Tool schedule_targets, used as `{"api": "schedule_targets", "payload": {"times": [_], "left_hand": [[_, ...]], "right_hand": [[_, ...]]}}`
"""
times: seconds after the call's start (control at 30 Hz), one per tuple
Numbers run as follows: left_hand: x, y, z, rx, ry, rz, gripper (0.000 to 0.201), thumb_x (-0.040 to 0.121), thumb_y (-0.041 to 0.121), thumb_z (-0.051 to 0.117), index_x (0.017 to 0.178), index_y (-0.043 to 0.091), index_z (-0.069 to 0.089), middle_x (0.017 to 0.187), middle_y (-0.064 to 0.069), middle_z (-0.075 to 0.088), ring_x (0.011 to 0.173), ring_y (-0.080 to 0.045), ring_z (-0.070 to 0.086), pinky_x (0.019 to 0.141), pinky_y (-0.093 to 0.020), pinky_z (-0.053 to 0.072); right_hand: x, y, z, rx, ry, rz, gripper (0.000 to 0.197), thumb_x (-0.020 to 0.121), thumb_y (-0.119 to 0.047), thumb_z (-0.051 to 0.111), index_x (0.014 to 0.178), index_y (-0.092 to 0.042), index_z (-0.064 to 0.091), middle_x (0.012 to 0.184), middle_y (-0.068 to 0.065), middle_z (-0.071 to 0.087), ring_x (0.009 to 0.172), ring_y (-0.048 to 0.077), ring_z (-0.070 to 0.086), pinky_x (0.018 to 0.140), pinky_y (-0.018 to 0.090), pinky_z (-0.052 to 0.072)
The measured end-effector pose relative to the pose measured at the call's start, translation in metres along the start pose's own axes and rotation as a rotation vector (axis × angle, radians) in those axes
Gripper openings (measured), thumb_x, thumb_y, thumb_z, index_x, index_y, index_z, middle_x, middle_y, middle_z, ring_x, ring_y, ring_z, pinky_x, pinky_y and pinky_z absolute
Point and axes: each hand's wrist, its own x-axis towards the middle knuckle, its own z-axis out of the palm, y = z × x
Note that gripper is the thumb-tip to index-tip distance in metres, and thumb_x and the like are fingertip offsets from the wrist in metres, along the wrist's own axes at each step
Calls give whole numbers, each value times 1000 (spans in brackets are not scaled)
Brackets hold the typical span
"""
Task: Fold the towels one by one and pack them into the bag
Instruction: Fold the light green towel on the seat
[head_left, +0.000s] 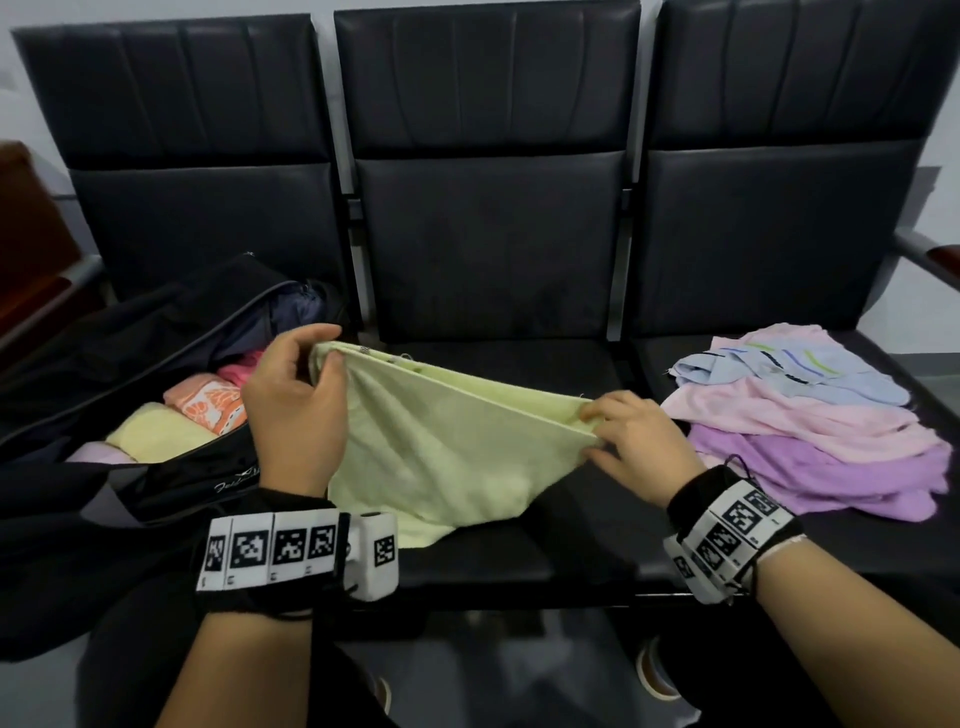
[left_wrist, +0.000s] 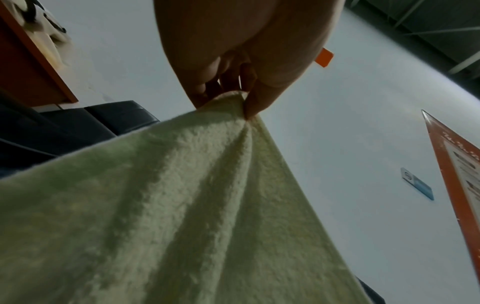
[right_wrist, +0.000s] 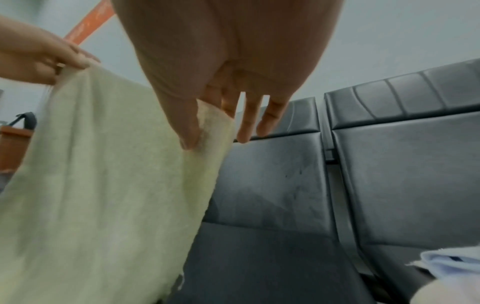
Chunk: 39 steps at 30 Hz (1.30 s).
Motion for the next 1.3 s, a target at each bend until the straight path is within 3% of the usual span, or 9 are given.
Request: {"api": "schedule_targets", "payload": {"times": [0.27, 0.4, 0.63, 0.73, 0.83, 0.97, 1.13, 1.23, 1.3], "left_hand": [[16, 0, -12, 27, 71, -28, 20, 89, 9, 61, 99, 24, 69, 88, 16, 66, 84, -7, 63, 85, -33, 55], [28, 13, -17, 8, 112, 20, 18, 89, 12, 60, 98, 25, 68, 86, 15, 65, 77, 2, 59, 77, -24, 53], [38, 39, -32, -23, 144, 63, 18, 87, 17, 58, 98, 27, 67, 98, 6, 68, 95, -16, 66, 90, -46, 56], [36, 47, -41, -50, 144, 84, 17, 86, 19, 58, 97, 27, 68, 99, 0, 69, 92, -19, 67, 85, -50, 57], [37, 55, -48, -93, 137, 117, 19, 85, 21, 58, 92, 35, 69, 94, 4, 68, 86, -12, 64, 79, -36, 56], [42, 51, -44, -74, 90, 118, 20, 83, 21, 57, 89, 36, 69, 84, 14, 68, 73, 2, 59, 66, -15, 46], [49, 13, -11, 47, -63, -99, 15, 83, 18, 60, 83, 29, 70, 82, 4, 71, 78, -17, 67, 70, -36, 55], [59, 6, 2, 53, -49, -140, 14, 83, 14, 62, 86, 24, 70, 84, -6, 72, 85, -31, 69, 79, -51, 58], [68, 11, 5, 5, -18, -116, 20, 84, 11, 60, 83, 28, 70, 84, -6, 71, 81, -30, 69, 78, -51, 59]], "right_hand": [[20, 6, -51, 274, 310, 67, 9, 92, -12, 68, 85, -8, 70, 89, 2, 62, 86, 25, 58, 79, 35, 46], [35, -2, -86, 404, 554, 92, 6, 90, -10, 70, 86, -7, 74, 82, 1, 62, 77, 10, 57, 75, 14, 43], [40, -20, -138, 428, 682, 99, 4, 86, -11, 73, 90, -13, 74, 104, 0, 60, 91, 2, 55, 79, 11, 40], [29, -27, -153, 524, 680, 93, 14, 85, -10, 73, 85, -23, 71, 91, -3, 71, 80, 7, 61, 74, 22, 48], [21, -31, -163, 672, 724, 133, 18, 81, -18, 78, 84, -35, 70, 78, -16, 68, 72, 11, 62, 66, 37, 56], [27, -23, -163, 641, 720, 165, 21, 79, -27, 75, 90, -44, 71, 81, -27, 68, 72, -2, 62, 68, 19, 52], [55, 0, -124, 761, 564, 414, 19, 84, -15, 74, 71, -30, 71, 67, -11, 66, 55, 10, 65, 60, 39, 61], [74, 6, -112, 708, 545, 441, 19, 84, -15, 73, 71, -28, 67, 72, -9, 67, 68, 9, 66, 70, 33, 57], [85, 7, -118, 689, 588, 410, 20, 85, -16, 71, 73, -30, 64, 76, -11, 67, 71, 4, 61, 71, 27, 50]]}}
